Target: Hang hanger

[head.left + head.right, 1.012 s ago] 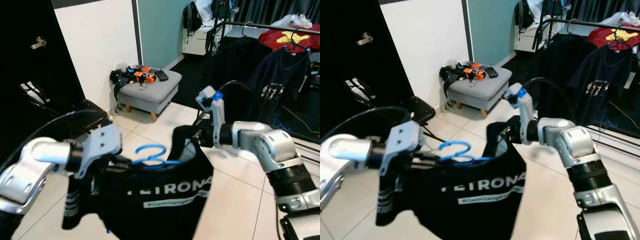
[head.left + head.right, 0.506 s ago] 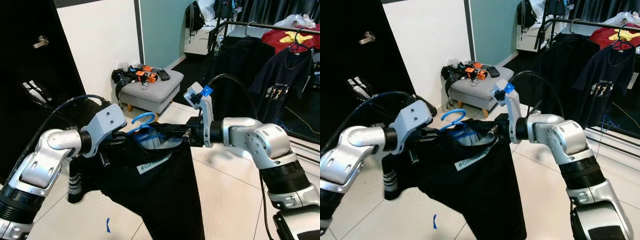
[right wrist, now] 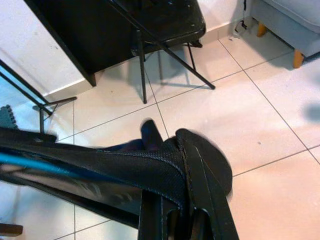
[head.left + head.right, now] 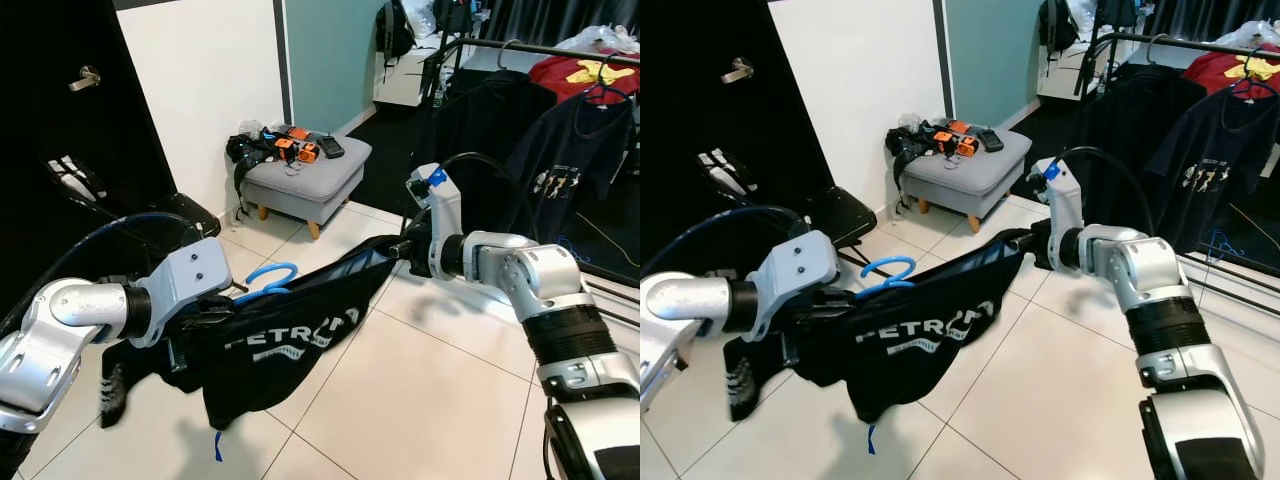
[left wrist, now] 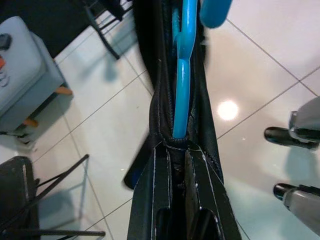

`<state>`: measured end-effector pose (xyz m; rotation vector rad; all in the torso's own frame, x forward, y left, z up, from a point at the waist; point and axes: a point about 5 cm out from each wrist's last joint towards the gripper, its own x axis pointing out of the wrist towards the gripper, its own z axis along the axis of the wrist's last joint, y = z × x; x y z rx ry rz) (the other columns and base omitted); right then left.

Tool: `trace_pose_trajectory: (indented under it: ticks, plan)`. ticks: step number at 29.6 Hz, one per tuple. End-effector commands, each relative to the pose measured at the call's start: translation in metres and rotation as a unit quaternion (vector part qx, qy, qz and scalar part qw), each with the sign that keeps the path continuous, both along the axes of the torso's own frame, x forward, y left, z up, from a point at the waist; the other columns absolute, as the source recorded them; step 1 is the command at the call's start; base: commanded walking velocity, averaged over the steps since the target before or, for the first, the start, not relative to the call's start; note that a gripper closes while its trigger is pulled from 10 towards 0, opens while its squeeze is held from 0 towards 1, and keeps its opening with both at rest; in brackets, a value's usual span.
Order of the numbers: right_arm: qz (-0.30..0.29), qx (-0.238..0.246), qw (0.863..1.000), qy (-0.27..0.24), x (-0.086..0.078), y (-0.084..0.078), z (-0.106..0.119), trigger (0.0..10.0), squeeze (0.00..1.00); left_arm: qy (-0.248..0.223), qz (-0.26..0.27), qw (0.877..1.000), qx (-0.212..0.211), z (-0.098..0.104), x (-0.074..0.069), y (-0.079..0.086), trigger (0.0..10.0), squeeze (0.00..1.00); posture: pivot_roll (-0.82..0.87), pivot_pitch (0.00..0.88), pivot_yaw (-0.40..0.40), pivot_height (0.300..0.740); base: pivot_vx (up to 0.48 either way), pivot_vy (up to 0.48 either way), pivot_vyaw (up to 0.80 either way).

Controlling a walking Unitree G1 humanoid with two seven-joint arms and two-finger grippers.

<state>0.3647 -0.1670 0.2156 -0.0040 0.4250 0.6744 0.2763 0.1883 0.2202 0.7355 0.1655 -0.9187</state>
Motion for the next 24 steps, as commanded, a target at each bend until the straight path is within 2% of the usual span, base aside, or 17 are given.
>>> trace_pose_trajectory:
  ticks: [1,4,8,9,13,16,19,24]
  plan:
    - [0.008,0.006,1.0,-0.021,0.0,0.004,0.009,1.3,0.0,-0.008,0.021,1.0,0.002,0.002,0.004,0.004,10.0,0.0,-0.08,0.0,0.036,0.736,0.0,0.0,0.0]
    - [0.015,0.009,1.0,-0.022,0.0,0.007,0.009,1.3,0.0,-0.013,0.027,1.0,0.0,0.002,0.006,0.003,10.0,0.0,-0.08,0.0,0.036,0.736,0.0,0.0,0.0]
    - [0.038,0.034,0.998,-0.028,0.002,0.027,0.012,1.4,0.0,-0.039,0.046,0.998,-0.036,0.004,0.017,-0.014,10.0,0.0,-0.09,0.0,0.041,0.736,0.0,0.0,0.0]
    - [0.038,0.034,0.998,-0.028,0.002,0.027,0.012,1.4,0.0,-0.039,0.046,0.998,-0.036,0.004,0.017,-0.014,10.0,0.0,-0.09,0.0,0.041,0.736,0.0,0.0,0.0]
    - [0.071,0.055,0.996,-0.028,-0.002,0.045,0.016,1.4,0.0,-0.054,0.064,0.995,-0.054,0.004,0.024,-0.023,10.0,0.0,-0.1,0.0,0.041,0.736,0.0,0.0,0.0]
    - [0.085,0.067,0.994,-0.029,-0.004,0.051,0.019,1.4,0.0,-0.05,0.053,0.995,-0.069,0.002,0.022,-0.031,10.0,0.0,-0.1,0.0,0.039,0.736,0.0,0.0,0.0]
    - [0.104,0.084,0.991,-0.027,-0.008,0.059,0.023,1.4,0.0,-0.041,0.018,0.994,-0.097,0.003,0.015,-0.041,10.0,0.0,-0.1,0.0,0.037,0.736,0.0,0.0,0.0]
    - [0.128,0.105,0.986,-0.028,-0.013,0.068,0.028,1.6,0.0,-0.038,0.001,0.994,-0.103,0.003,0.012,-0.047,10.0,0.0,-0.1,0.0,0.039,0.736,0.0,0.0,0.0]
